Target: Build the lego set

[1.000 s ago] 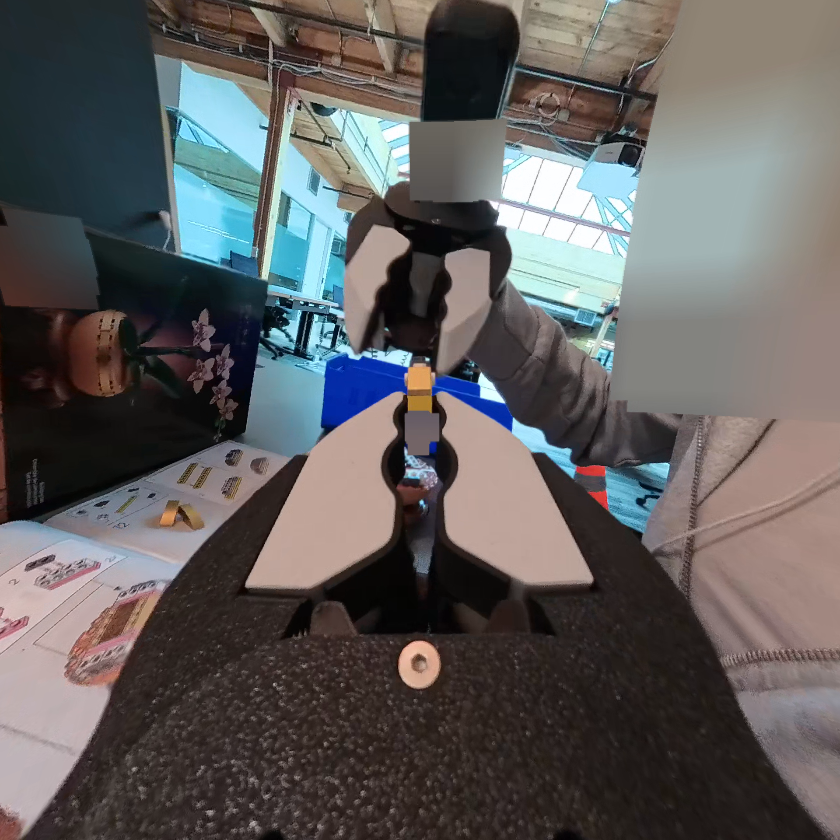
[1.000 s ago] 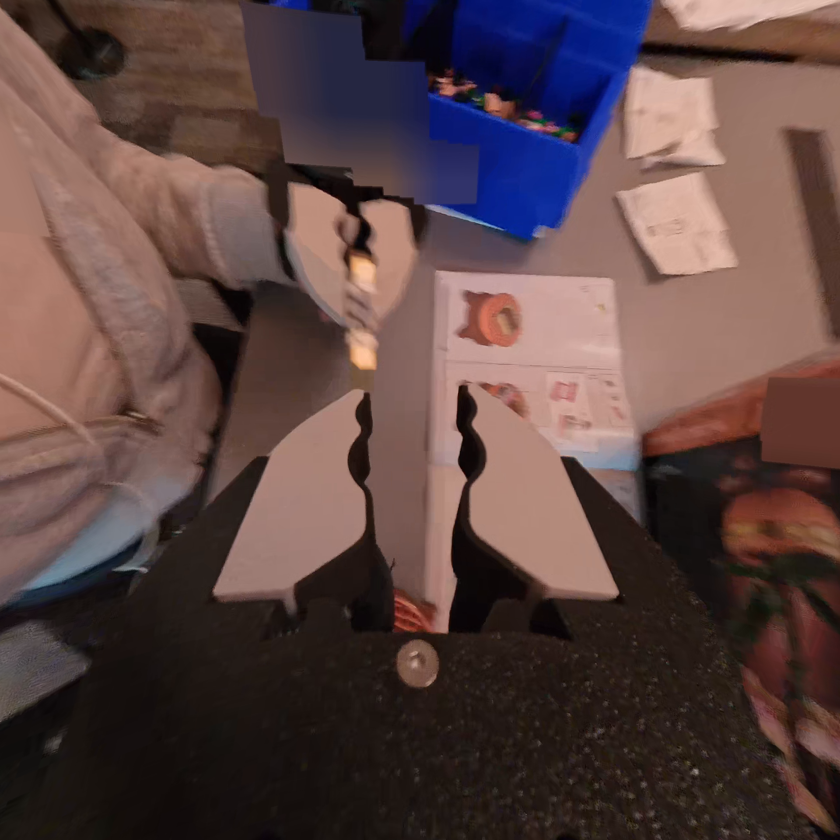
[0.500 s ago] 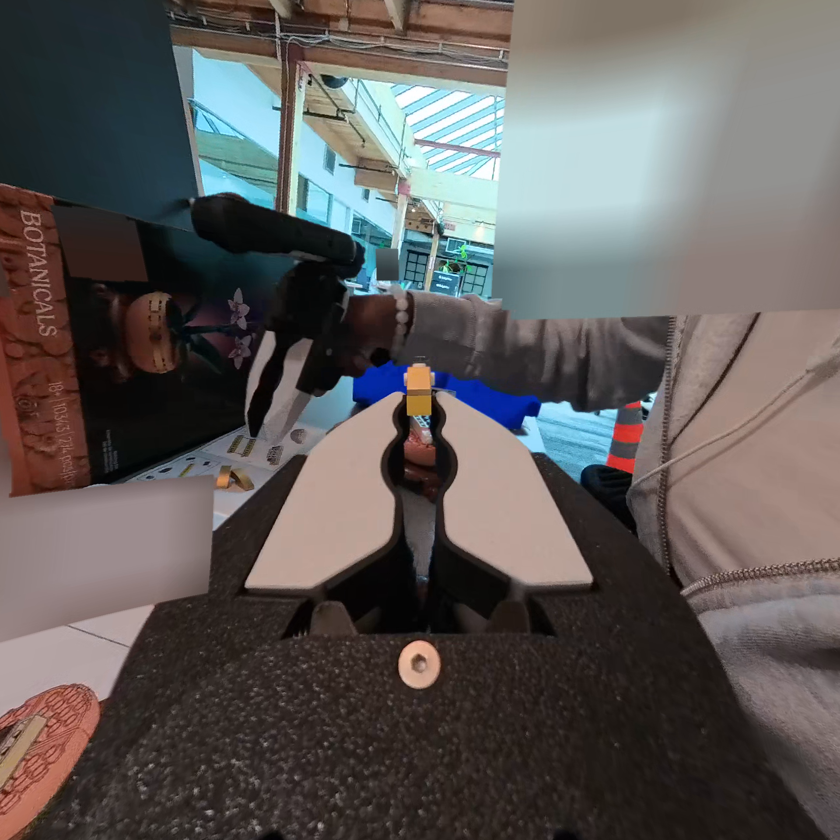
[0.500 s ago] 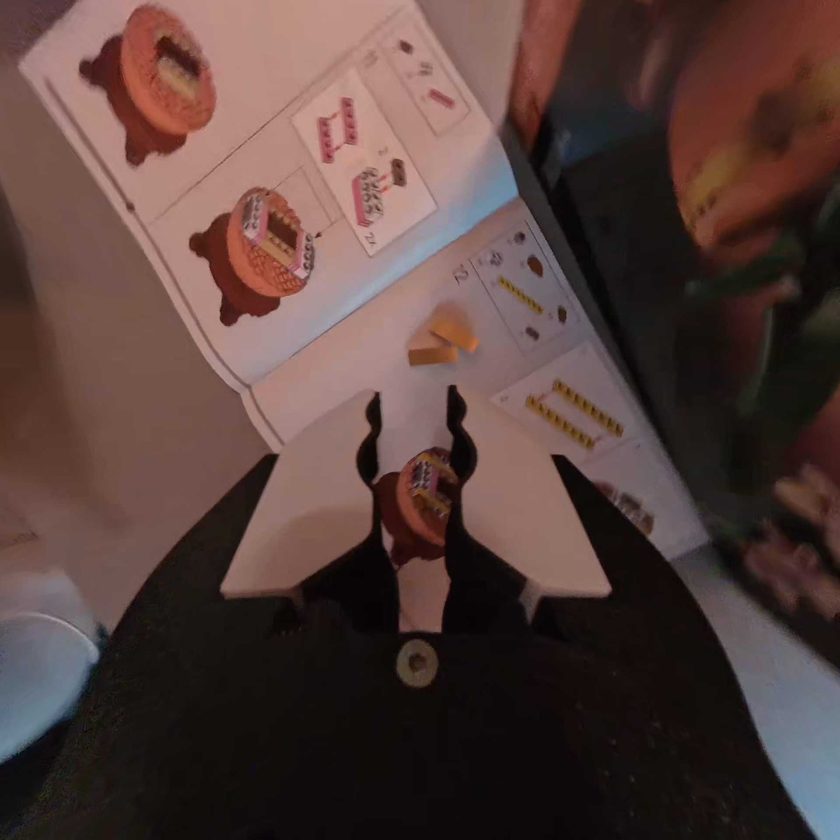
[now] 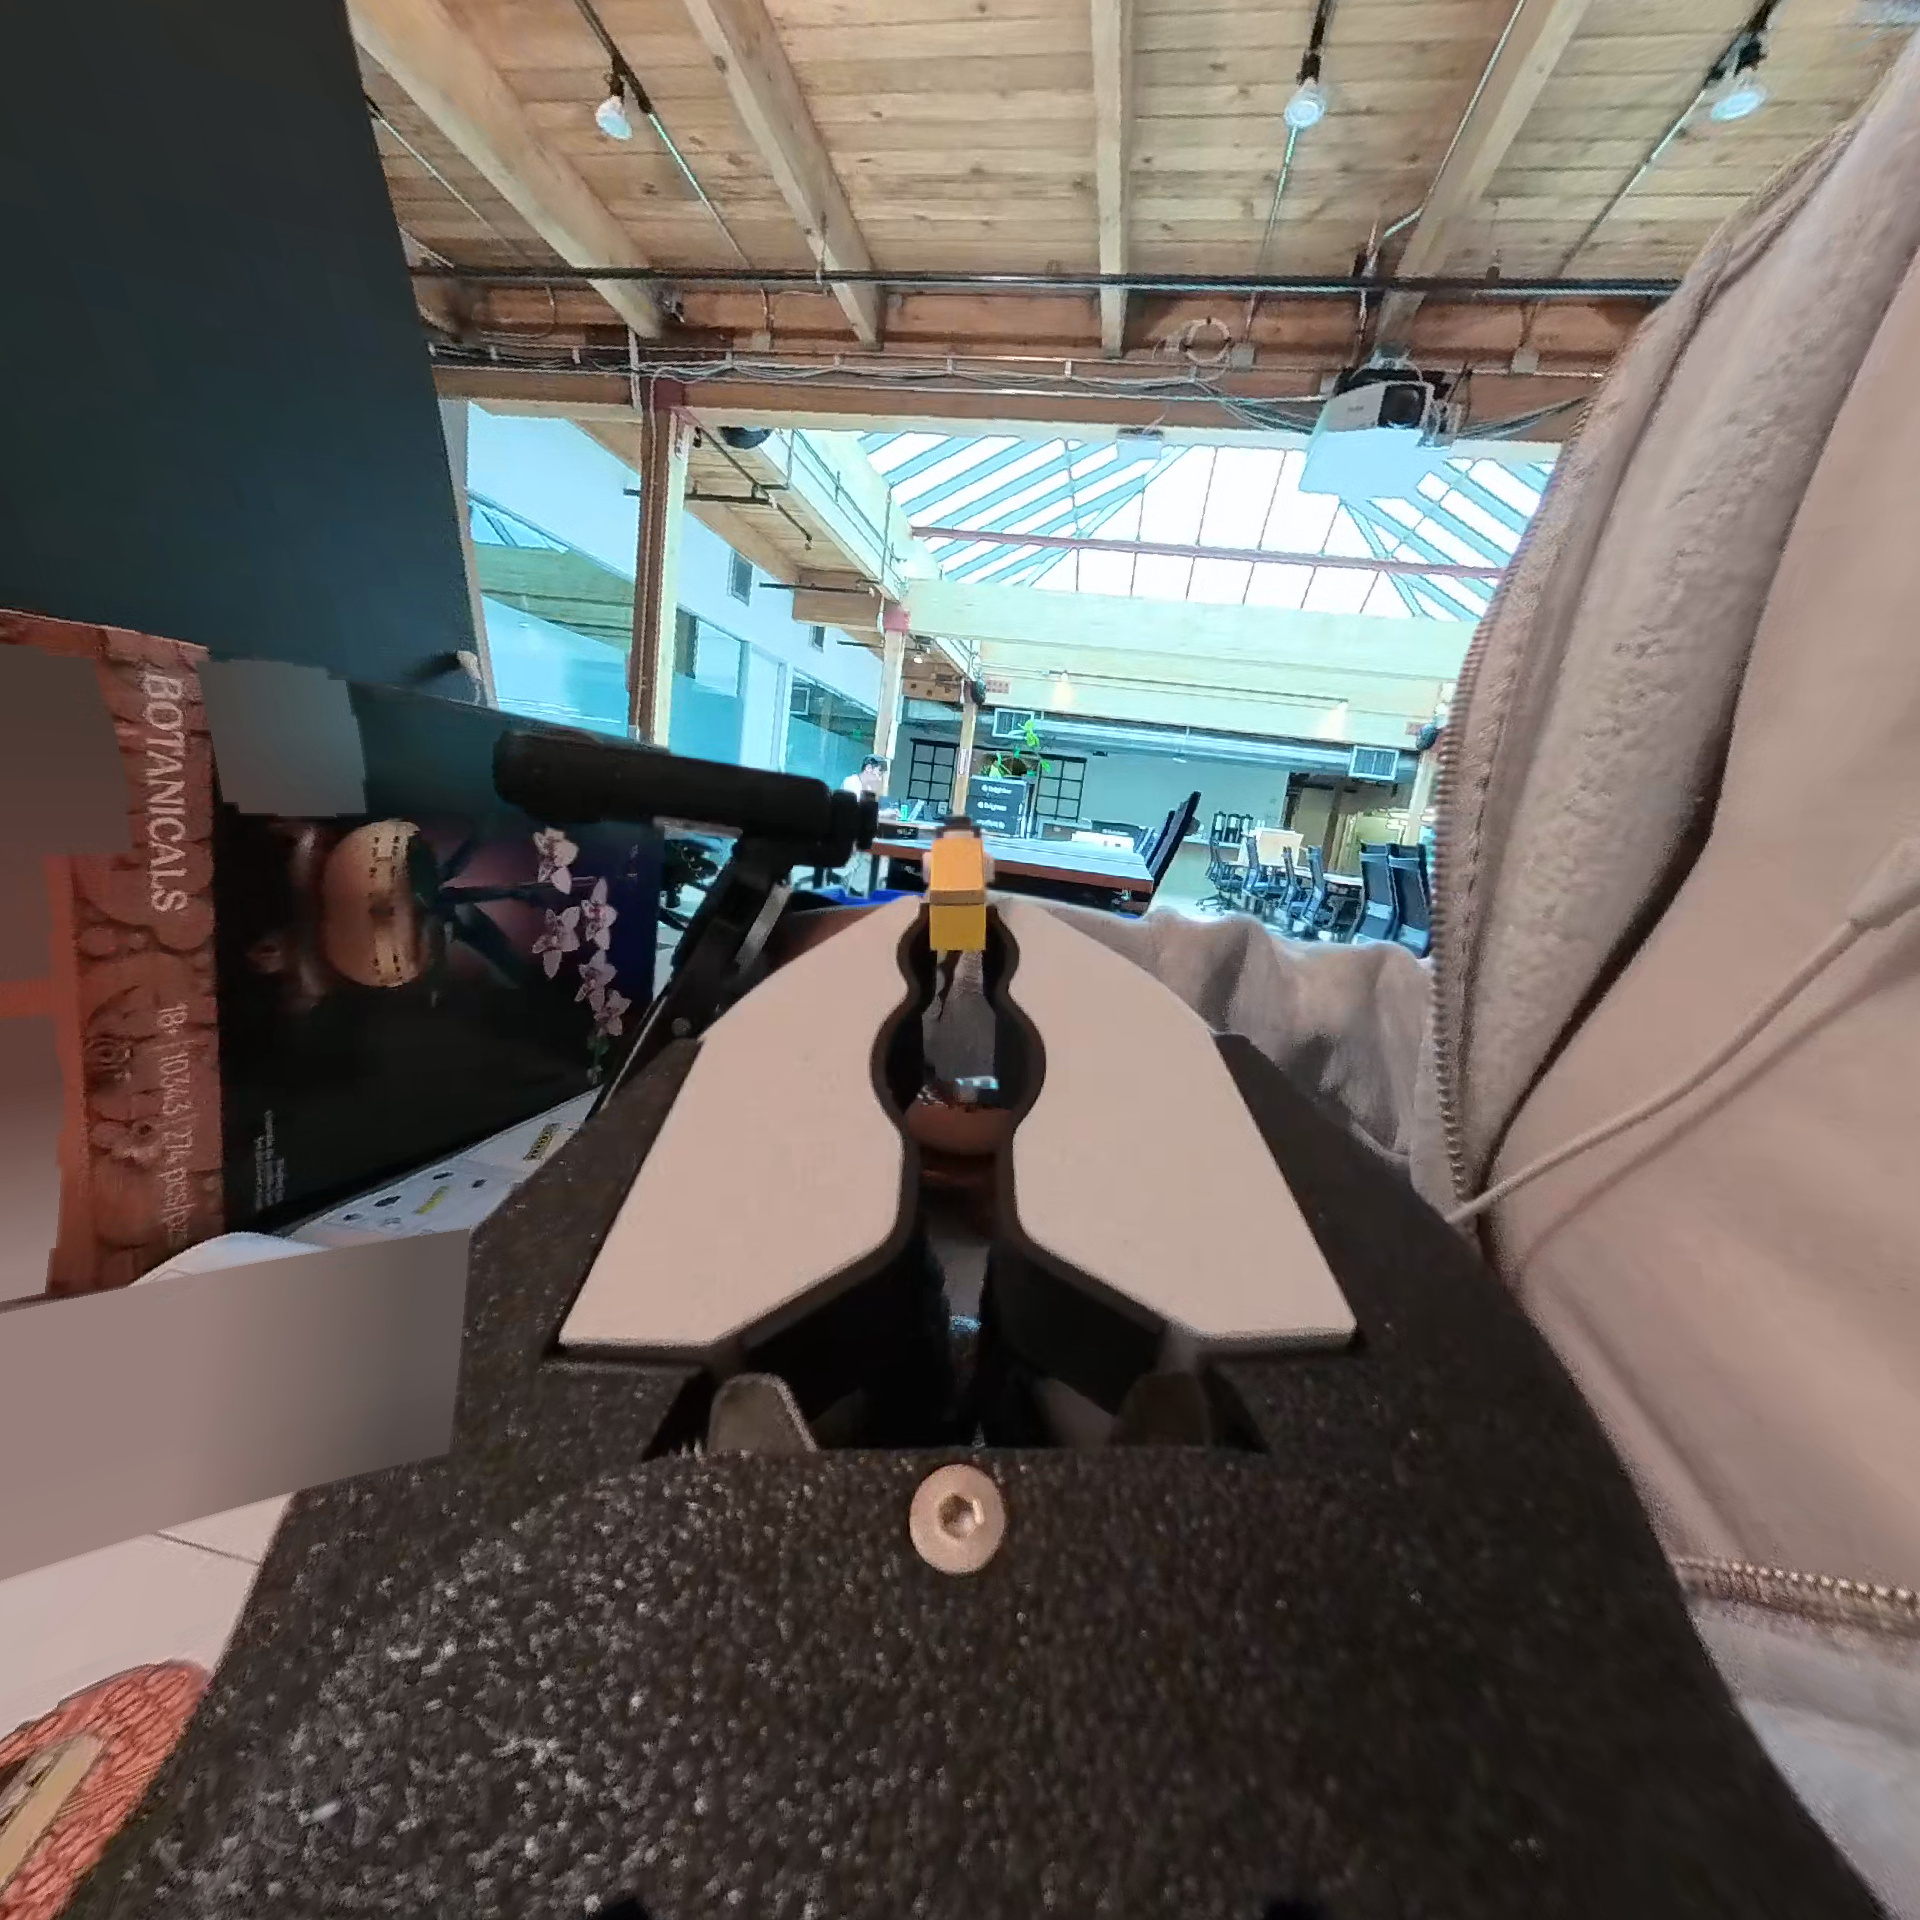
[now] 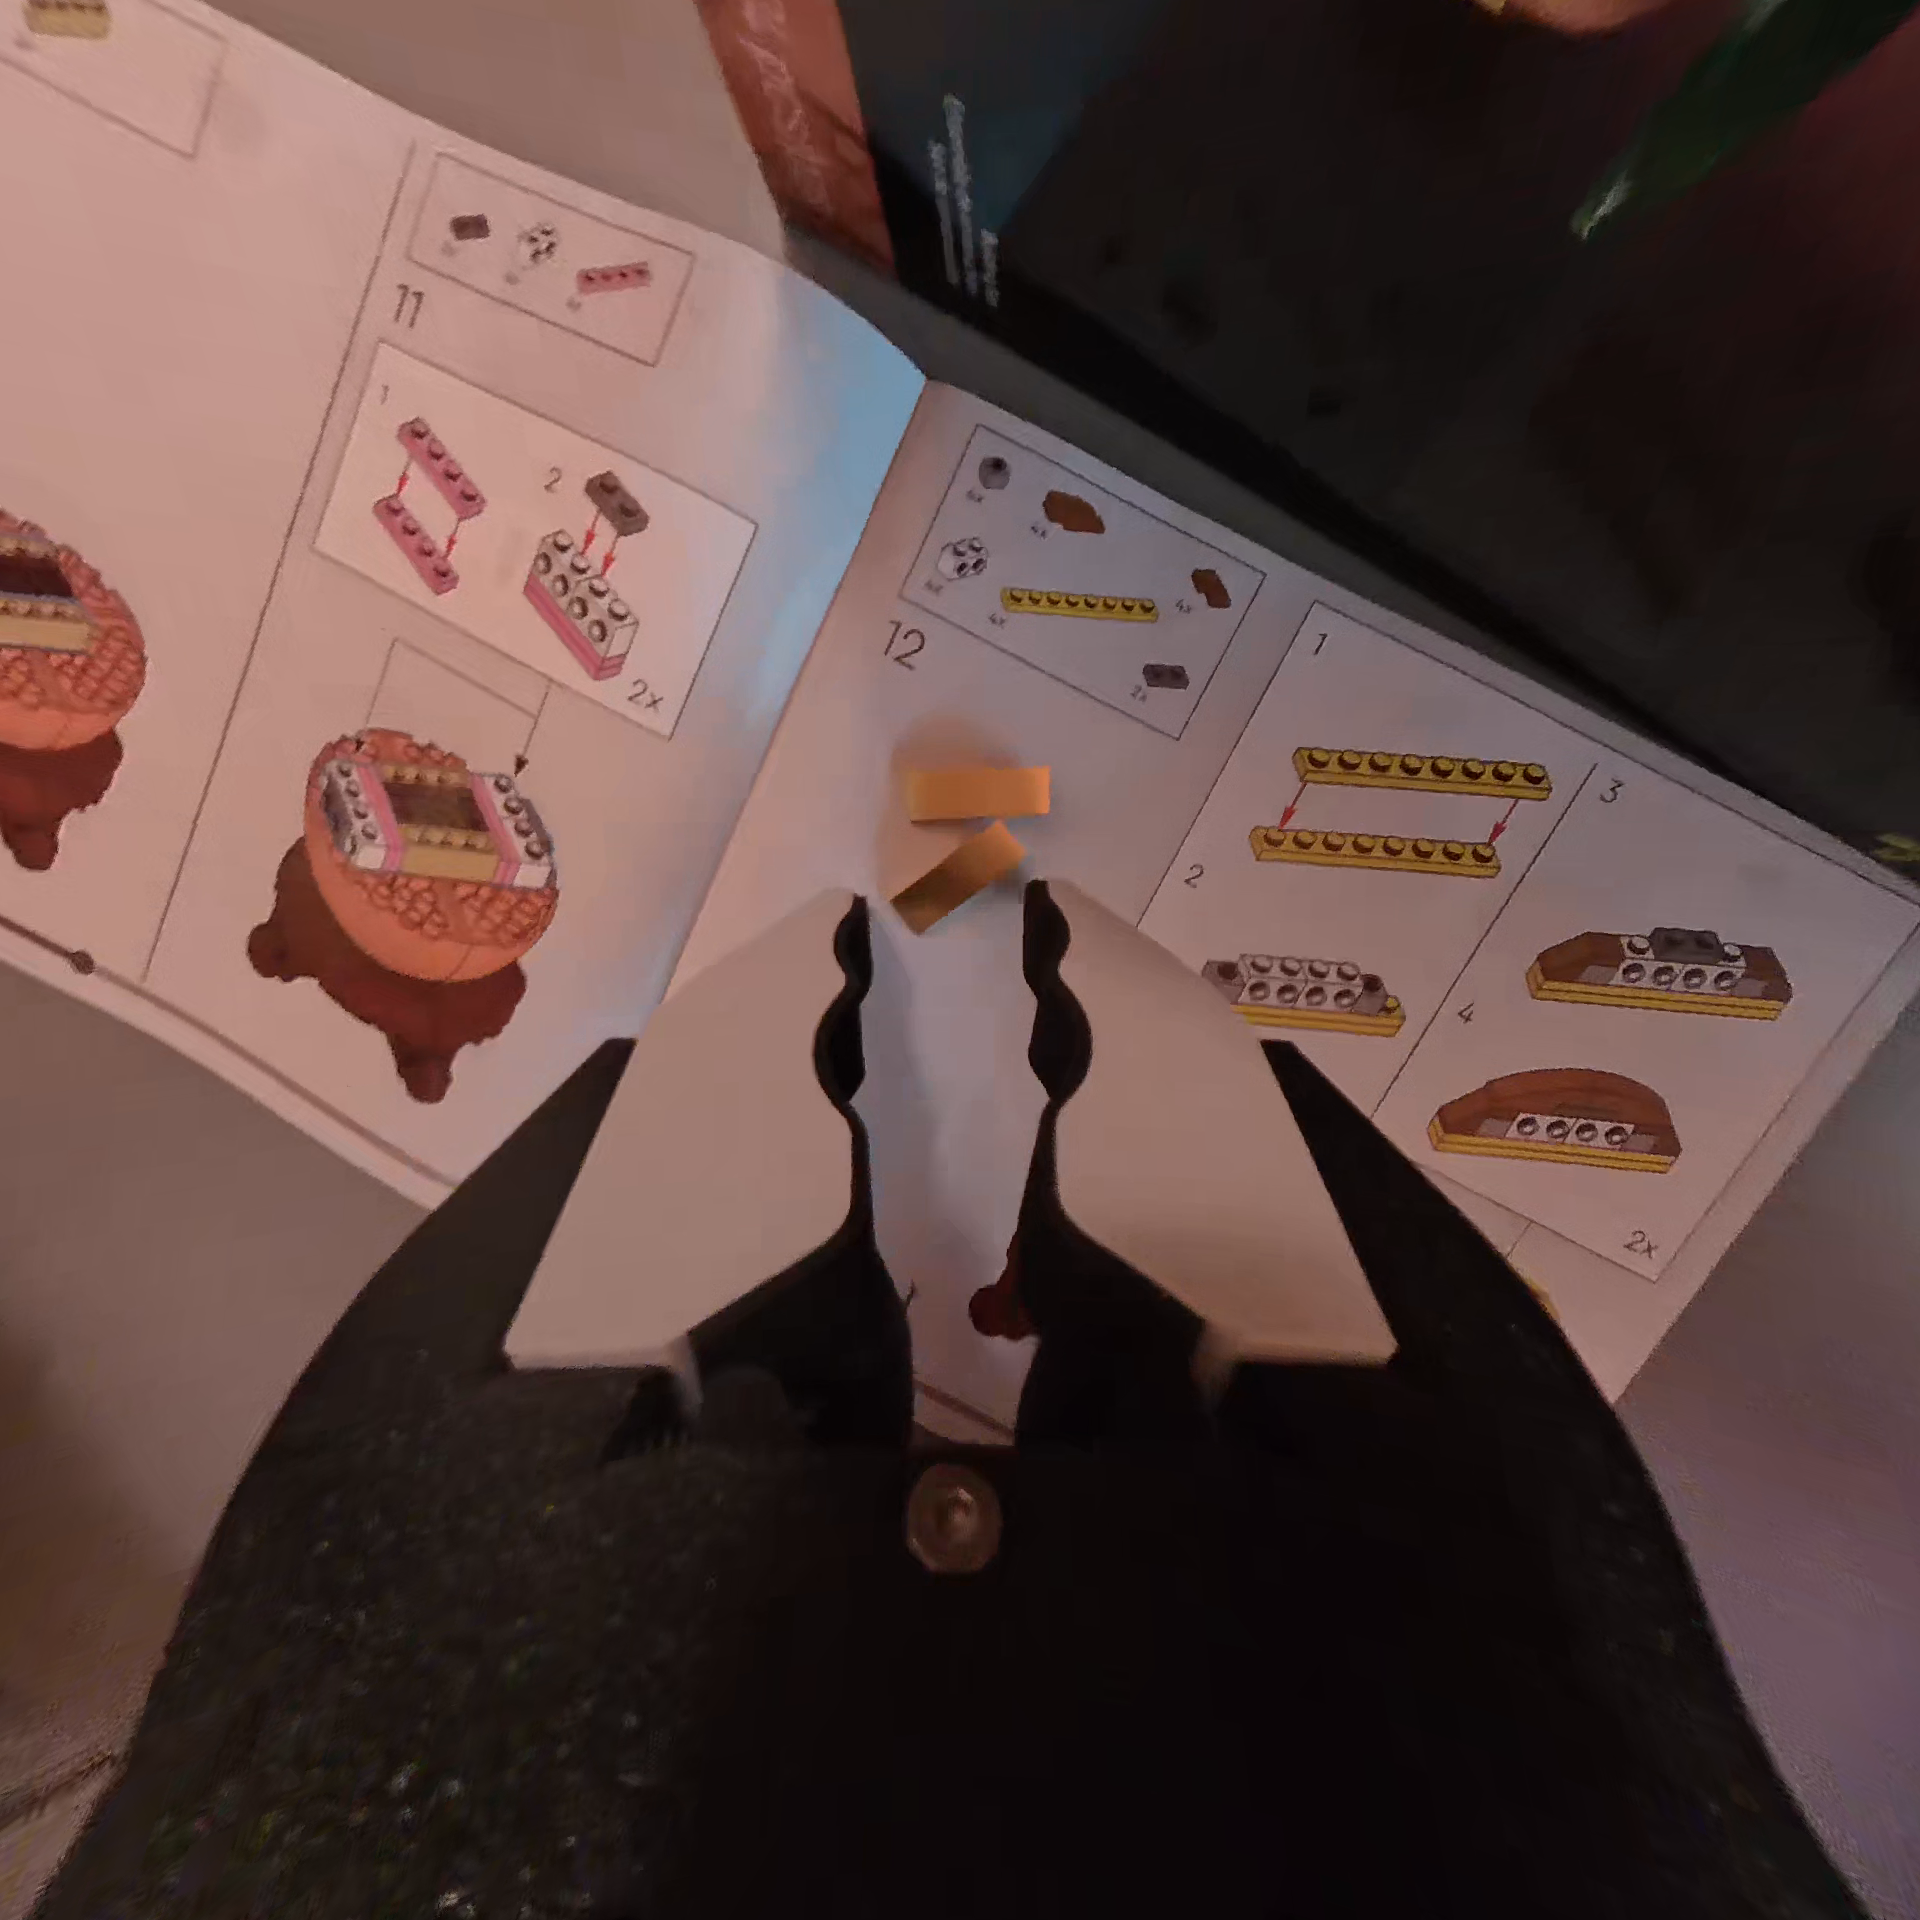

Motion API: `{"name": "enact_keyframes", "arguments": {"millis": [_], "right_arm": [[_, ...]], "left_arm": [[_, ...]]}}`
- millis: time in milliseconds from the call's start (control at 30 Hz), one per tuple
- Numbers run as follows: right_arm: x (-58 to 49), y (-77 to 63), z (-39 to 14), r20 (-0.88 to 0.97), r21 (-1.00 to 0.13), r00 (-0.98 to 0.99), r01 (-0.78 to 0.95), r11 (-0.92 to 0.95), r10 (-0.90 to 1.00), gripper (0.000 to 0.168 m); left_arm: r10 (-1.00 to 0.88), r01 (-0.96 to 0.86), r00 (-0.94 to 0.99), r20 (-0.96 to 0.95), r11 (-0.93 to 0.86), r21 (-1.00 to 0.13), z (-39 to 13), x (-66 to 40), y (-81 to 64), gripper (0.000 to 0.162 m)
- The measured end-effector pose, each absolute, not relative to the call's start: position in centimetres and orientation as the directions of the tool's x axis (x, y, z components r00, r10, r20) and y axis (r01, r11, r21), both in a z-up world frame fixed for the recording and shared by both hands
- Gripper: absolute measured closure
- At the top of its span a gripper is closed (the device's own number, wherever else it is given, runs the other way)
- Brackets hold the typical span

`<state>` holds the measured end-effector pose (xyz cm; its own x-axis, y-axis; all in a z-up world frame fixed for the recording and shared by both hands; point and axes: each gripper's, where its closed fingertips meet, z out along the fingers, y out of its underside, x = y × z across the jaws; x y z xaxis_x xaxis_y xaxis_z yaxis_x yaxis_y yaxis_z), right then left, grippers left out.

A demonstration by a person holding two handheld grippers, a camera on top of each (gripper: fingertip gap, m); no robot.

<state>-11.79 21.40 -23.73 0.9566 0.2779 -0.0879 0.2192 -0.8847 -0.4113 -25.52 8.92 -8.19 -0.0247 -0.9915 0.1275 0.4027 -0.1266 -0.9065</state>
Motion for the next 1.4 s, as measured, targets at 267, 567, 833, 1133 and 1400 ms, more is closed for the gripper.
{"name": "enact_keyframes", "arguments": {"millis": [267, 567, 833, 1133, 1400], "right_arm": [[-12.2, 19.6, -22.5, -0.085, -0.409, 0.872, 0.410, -0.815, 0.481, 0.161], [-17.8, 13.3, -12.0, -0.385, -0.669, 0.451, 0.465, -0.580, 0.805, 0.161], [-19.4, 7.6, -6.8, -0.269, -0.631, 0.151, 0.718, -0.293, 0.951, 0.161], [-19.0, 7.2, -3.8, -0.232, -0.526, 0.120, 0.819, -0.228, 0.965, 0.161], [-18.4, 6.6, -3.1, -0.204, -0.459, 0.127, 0.863, -0.210, 0.971, 0.161]], "left_arm": [[-0.984, 0.400, -0.013, 0.176, -0.167, -0.901, -8.5, -25.7, 9.7, 0.155], [-0.898, 0.374, -0.194, 0.396, -0.441, -0.816, -9.1, -25.4, 10.0, 0.155], [-0.858, 0.323, -0.244, 0.451, -0.511, -0.797, -7.7, -23.3, 8.8, 0.155], [-0.902, 0.309, -0.233, 0.364, -0.424, -0.851, -4.2, -20.7, 7.0, 0.155], [-0.921, 0.288, -0.225, 0.319, -0.375, -0.881, -3.3, -20.2, 6.6, 0.155]]}}
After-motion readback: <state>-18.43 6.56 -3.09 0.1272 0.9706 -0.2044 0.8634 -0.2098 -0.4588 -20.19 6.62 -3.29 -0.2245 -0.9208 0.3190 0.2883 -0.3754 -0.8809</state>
